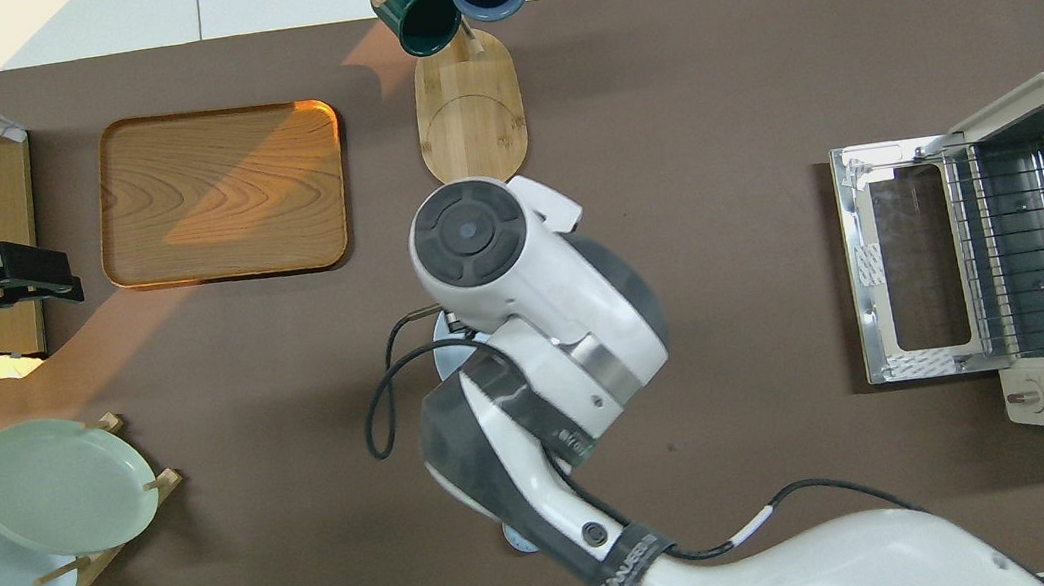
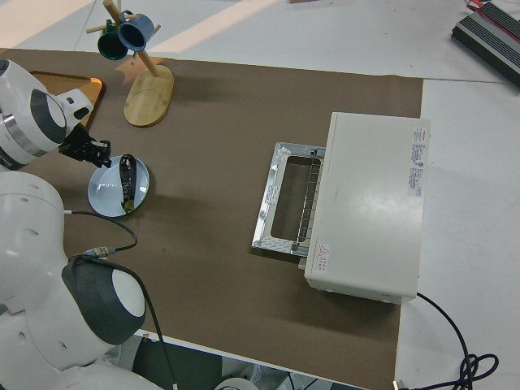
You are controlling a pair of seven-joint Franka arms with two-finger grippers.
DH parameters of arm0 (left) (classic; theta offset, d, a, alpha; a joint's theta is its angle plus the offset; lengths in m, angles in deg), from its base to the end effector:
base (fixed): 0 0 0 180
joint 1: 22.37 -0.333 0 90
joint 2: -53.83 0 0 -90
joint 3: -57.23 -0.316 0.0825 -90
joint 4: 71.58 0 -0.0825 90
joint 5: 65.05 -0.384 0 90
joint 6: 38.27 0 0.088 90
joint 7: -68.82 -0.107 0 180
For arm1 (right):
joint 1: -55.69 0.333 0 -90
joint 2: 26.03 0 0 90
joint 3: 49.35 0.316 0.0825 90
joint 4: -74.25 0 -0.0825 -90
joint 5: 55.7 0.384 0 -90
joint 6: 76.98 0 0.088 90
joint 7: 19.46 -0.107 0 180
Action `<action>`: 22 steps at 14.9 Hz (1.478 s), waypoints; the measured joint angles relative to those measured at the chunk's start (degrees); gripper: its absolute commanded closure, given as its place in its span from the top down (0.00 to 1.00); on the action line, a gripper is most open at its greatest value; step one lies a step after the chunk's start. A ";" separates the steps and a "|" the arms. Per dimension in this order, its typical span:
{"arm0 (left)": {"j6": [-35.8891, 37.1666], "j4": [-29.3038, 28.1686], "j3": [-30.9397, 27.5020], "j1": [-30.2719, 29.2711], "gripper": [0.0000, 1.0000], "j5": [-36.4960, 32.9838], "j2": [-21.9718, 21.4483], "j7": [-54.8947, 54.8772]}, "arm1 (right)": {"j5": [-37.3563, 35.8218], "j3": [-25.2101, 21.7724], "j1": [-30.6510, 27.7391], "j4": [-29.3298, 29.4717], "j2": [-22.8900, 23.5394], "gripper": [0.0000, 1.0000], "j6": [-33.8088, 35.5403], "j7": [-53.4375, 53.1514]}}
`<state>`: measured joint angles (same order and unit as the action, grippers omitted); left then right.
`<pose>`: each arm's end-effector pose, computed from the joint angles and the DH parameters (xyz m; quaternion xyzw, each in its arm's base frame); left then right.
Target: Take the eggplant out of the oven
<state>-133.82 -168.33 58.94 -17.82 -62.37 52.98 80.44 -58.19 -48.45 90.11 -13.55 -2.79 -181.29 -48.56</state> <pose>0.5518 -0.0652 0.5853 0.9985 0.0491 -0.0066 0.0223 0.5441 0.3795 0.4134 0.9963 0.0603 -0.0403 0.0461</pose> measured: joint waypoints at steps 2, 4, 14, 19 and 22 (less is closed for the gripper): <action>-2.92 -1.93 0.33 3.84 1.00 0.01 0.07 5.39 | -5.24 -0.01 -3.32 -2.30 -1.35 0.00 3.24 2.04; -7.09 -4.43 0.63 9.28 1.00 0.01 0.50 11.68 | -11.59 -0.06 -6.05 -7.96 -2.71 0.00 3.22 2.12; -32.22 -9.68 1.02 30.67 1.00 2.48 15.68 30.65 | -17.63 -0.04 -20.72 -28.94 -7.28 0.00 -11.63 8.59; -39.14 -10.69 0.96 34.60 0.99 2.56 21.29 32.67 | -20.68 -0.01 -22.05 -31.26 -8.41 0.00 -12.63 10.93; -39.88 -10.81 0.90 34.96 0.91 2.56 22.23 32.74 | -21.96 -0.02 -23.08 -32.32 -8.76 0.00 -12.82 12.10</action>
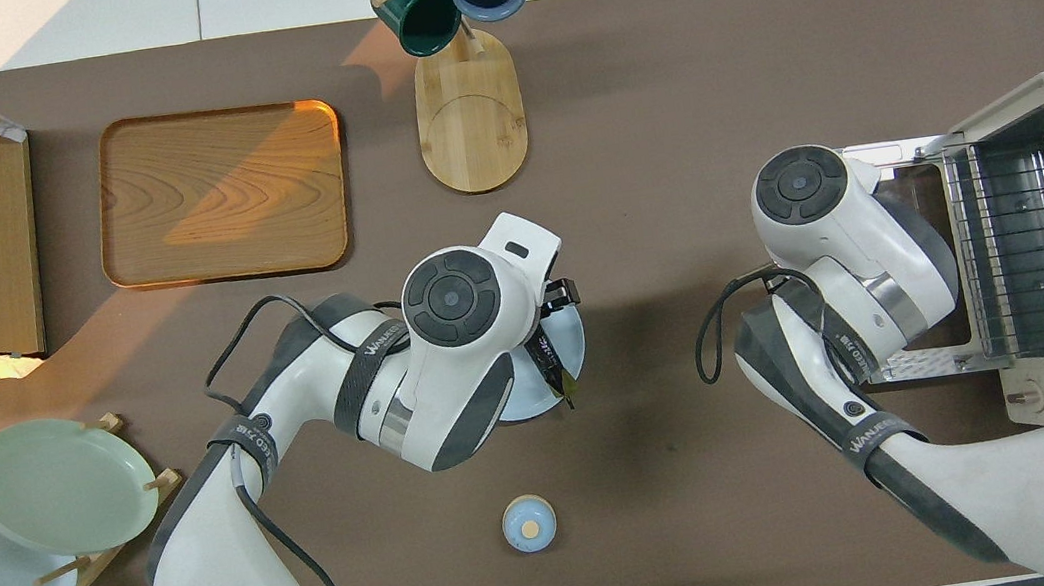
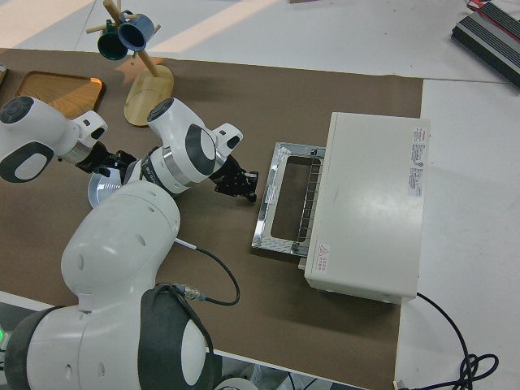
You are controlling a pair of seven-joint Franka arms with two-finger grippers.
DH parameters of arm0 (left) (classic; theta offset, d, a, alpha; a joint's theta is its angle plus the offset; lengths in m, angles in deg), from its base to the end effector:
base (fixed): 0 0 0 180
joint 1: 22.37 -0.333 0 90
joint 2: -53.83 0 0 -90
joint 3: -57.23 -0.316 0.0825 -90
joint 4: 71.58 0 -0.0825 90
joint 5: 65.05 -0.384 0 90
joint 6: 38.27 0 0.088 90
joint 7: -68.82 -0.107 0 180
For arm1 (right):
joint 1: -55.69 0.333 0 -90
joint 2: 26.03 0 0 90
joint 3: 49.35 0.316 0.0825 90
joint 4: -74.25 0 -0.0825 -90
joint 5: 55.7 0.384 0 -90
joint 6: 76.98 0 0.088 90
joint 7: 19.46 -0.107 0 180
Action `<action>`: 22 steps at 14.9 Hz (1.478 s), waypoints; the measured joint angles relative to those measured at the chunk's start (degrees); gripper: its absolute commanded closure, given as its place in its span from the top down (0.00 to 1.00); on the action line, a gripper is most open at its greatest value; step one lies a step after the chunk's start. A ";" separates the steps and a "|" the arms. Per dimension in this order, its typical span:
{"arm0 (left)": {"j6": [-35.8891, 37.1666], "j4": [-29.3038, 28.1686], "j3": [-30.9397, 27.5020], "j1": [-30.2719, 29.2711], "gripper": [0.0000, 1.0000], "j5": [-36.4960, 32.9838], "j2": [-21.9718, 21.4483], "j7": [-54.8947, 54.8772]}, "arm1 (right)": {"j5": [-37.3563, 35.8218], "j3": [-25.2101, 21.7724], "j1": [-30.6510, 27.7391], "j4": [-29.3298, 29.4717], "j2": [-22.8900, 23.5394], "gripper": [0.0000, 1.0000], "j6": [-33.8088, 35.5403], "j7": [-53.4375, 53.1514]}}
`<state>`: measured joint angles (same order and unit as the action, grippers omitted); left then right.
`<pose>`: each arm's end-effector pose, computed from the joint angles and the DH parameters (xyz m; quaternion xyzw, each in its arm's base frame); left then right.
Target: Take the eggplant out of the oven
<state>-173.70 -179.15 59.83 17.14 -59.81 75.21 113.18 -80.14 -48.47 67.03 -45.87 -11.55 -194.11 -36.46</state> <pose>0.4768 -0.4300 0.3238 0.9961 0.0523 0.0123 0.0693 0.5380 0.0931 0.2824 0.9707 0.0837 -0.1006 0.2015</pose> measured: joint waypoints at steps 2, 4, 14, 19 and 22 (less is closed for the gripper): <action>-0.75 -0.67 -0.02 0.06 0.81 0.00 0.03 0.00 | -1.65 0.01 -1.01 -0.39 -0.07 0.00 -1.07 1.72; -1.96 -1.78 -0.02 0.20 0.75 0.00 0.05 0.00 | -1.77 0.21 -1.97 -0.68 -0.15 0.00 -1.99 2.57; -2.40 -2.39 -0.12 0.52 0.00 0.00 0.03 0.00 | -2.28 1.77 -3.31 0.40 -5.18 0.00 2.93 16.50; -1.09 -0.54 -1.23 -0.78 0.00 0.01 -0.63 -0.05 | -0.71 1.76 -8.93 1.47 -14.20 0.00 7.94 25.60; 6.08 5.21 -1.58 -6.27 0.00 0.01 -1.22 -4.15 | -0.68 1.42 -12.97 2.22 -16.07 0.00 8.53 29.75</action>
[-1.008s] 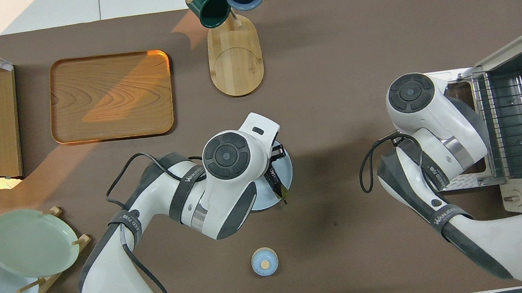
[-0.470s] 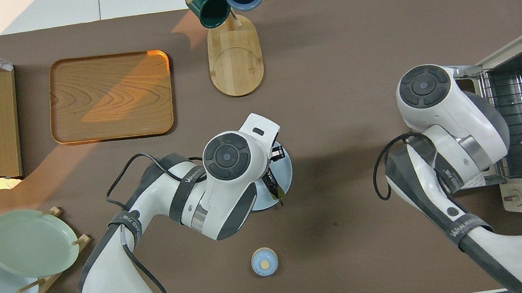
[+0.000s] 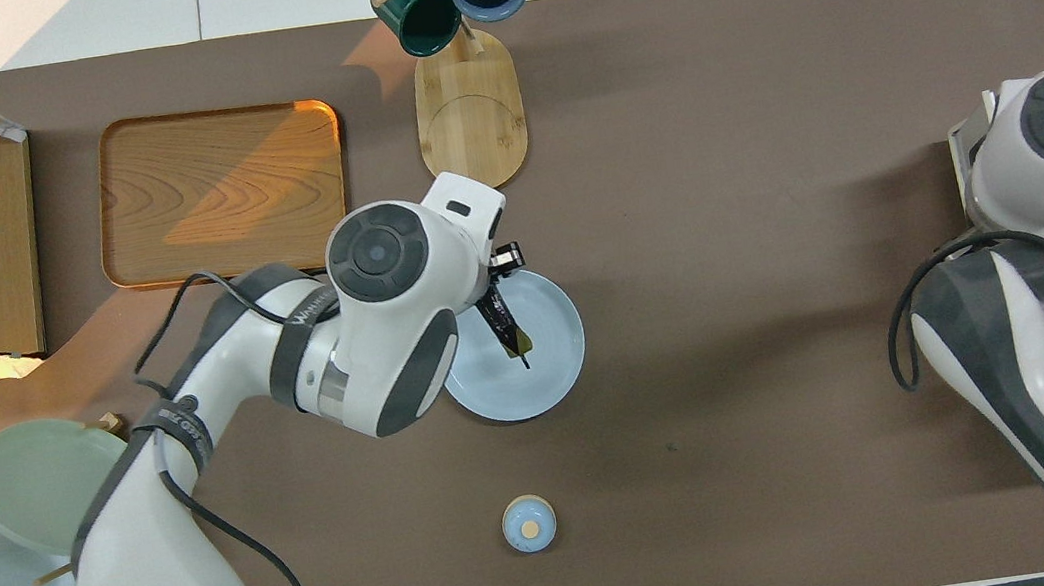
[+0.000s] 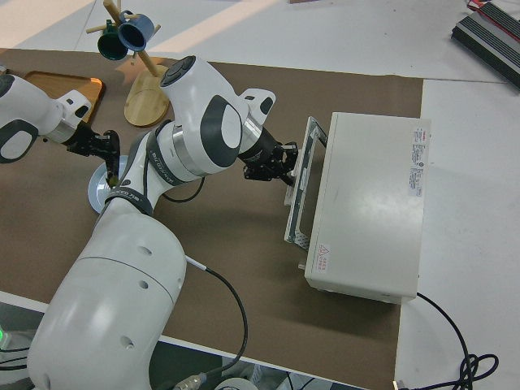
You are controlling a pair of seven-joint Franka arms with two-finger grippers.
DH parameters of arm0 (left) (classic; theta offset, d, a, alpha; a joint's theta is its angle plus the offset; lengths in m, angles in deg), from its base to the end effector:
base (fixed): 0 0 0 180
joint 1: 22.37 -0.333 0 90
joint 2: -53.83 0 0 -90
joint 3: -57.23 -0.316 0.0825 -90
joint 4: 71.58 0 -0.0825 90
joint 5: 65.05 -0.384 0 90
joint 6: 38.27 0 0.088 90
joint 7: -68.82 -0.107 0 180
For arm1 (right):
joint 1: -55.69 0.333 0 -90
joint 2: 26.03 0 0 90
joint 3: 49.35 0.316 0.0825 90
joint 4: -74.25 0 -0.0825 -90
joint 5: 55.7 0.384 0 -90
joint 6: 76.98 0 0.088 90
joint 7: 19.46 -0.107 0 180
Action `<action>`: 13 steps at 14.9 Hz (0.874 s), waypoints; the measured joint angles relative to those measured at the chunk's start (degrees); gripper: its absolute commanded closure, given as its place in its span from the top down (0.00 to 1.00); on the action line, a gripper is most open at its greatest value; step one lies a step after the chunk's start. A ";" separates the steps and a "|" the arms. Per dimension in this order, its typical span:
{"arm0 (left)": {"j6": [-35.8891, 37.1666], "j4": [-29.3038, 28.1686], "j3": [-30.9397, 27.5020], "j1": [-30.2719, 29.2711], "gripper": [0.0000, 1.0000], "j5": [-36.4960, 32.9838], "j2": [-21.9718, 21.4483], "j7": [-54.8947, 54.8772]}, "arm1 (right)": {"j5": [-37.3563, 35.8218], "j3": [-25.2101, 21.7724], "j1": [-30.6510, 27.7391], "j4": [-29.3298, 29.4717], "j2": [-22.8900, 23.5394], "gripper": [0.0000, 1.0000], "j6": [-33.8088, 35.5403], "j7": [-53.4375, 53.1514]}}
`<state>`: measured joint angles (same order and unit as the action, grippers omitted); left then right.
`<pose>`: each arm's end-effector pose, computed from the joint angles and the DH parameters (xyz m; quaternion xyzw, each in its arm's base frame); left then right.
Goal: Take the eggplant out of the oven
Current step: 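Carry the eggplant with the left gripper onto the wooden tray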
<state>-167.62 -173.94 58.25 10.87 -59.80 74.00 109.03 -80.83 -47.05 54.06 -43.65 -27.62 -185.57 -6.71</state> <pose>0.5402 -0.3698 0.3686 0.9943 0.0793 0.0230 0.0679 0.5307 -0.0248 0.4433 0.9574 0.1962 -0.0866 0.1936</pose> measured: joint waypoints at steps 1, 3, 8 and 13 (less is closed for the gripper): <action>2.18 2.06 -0.07 -2.28 0.00 0.00 0.00 -2.42 | -0.04 -0.11 -0.79 0.20 -0.29 0.00 0.08 1.09; 5.44 5.44 -0.15 -7.21 0.00 0.01 0.33 -8.05 | 0.29 -0.39 -1.46 0.55 -0.57 0.11 0.35 1.64; 7.11 8.52 -0.24 -19.34 0.00 0.06 4.12 -25.60 | 7.23 -0.59 -1.57 5.46 -0.79 0.33 9.43 1.64; 4.46 15.07 -0.16 -24.99 0.00 0.05 12.17 -34.92 | 12.74 -0.48 -1.51 10.94 -3.34 0.58 14.41 1.64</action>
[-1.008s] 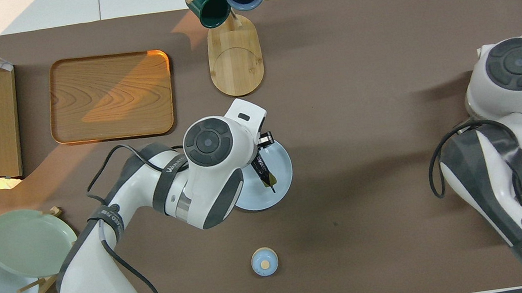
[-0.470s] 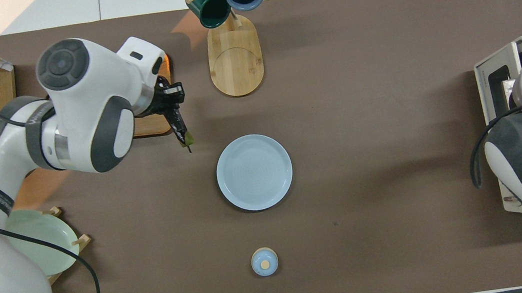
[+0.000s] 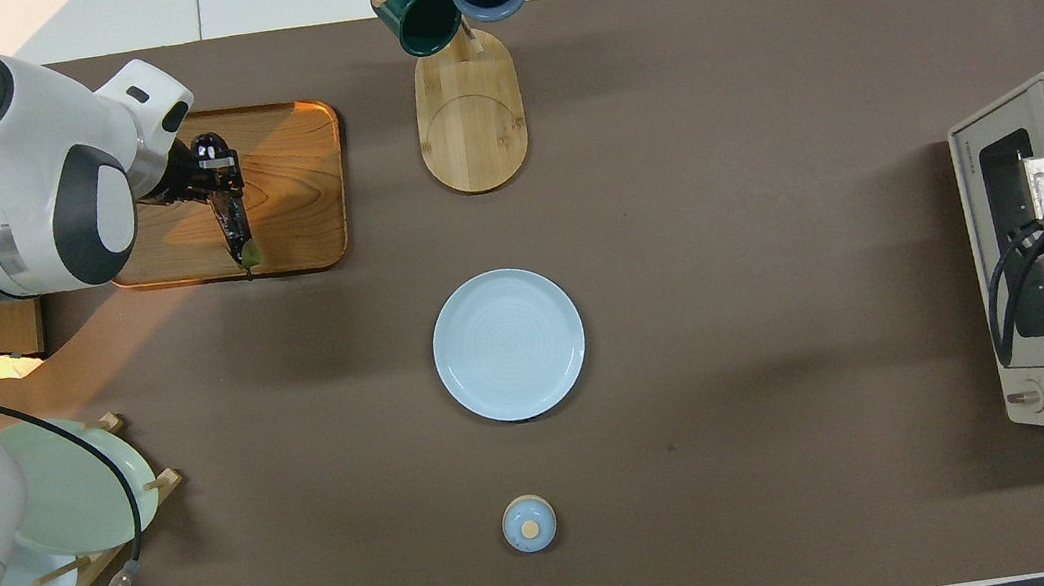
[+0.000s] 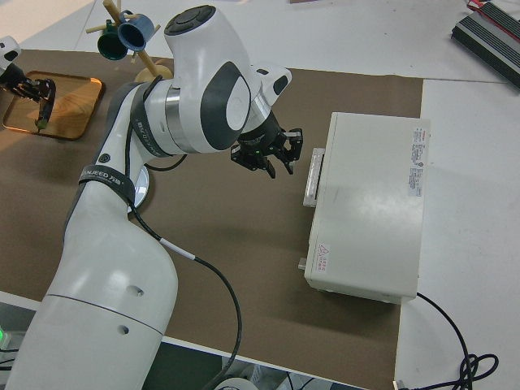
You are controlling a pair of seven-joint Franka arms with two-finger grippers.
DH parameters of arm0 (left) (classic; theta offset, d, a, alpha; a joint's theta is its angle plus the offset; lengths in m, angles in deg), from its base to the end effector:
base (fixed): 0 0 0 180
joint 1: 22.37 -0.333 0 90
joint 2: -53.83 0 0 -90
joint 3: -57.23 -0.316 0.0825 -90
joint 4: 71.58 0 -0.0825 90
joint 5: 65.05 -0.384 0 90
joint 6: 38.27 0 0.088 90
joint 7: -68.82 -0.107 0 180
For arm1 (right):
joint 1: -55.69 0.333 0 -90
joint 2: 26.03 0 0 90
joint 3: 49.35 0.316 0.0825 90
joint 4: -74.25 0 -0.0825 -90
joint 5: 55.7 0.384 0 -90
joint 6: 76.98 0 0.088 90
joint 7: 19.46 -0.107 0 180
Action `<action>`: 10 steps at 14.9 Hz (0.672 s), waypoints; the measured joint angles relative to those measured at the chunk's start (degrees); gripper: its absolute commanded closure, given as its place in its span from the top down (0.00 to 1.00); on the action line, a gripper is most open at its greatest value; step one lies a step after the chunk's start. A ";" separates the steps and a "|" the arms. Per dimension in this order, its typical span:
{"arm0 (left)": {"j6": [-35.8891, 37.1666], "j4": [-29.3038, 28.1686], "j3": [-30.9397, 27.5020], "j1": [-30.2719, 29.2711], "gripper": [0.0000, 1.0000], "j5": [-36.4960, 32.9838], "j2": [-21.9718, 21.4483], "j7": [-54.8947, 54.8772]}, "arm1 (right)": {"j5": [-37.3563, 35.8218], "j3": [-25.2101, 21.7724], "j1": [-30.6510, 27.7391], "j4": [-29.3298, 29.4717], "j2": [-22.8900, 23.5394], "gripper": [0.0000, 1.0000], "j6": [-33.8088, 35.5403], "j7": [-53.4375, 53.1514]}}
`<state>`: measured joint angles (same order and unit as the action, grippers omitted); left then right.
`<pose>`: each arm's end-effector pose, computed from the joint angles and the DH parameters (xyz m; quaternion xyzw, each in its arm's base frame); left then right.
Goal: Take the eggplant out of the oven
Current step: 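Carry the eggplant with the left gripper onto the wooden tray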
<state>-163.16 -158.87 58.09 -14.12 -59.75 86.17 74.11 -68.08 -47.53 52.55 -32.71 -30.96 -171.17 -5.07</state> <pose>0.7016 -0.1143 0.3394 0.9980 -0.0072 0.0401 0.0485 0.5203 -0.0330 0.5399 0.9835 0.1278 -0.0821 0.0978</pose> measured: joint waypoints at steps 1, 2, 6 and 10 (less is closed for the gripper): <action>-1.24 0.08 0.02 -0.16 0.00 0.00 0.64 -0.82 | 0.89 0.01 0.01 0.75 -0.13 0.84 0.81 0.00; -1.99 0.02 0.06 -0.21 0.00 0.00 1.04 -1.45 | 2.29 -0.01 -0.05 1.42 -0.14 1.00 1.24 0.00; -2.65 -0.11 0.20 -0.21 0.25 -0.01 1.38 -3.44 | 8.85 -0.41 -0.25 4.10 0.25 1.00 1.44 -0.30; -2.65 -0.11 0.17 -0.27 1.00 -0.01 1.37 -4.26 | 9.66 -0.25 -0.23 6.89 1.49 1.00 1.60 -3.44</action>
<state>-165.81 -158.98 58.26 -14.39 -59.75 87.54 69.85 -58.42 -47.78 52.32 -25.82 -29.47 -169.56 -8.51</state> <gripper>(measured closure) 0.458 0.000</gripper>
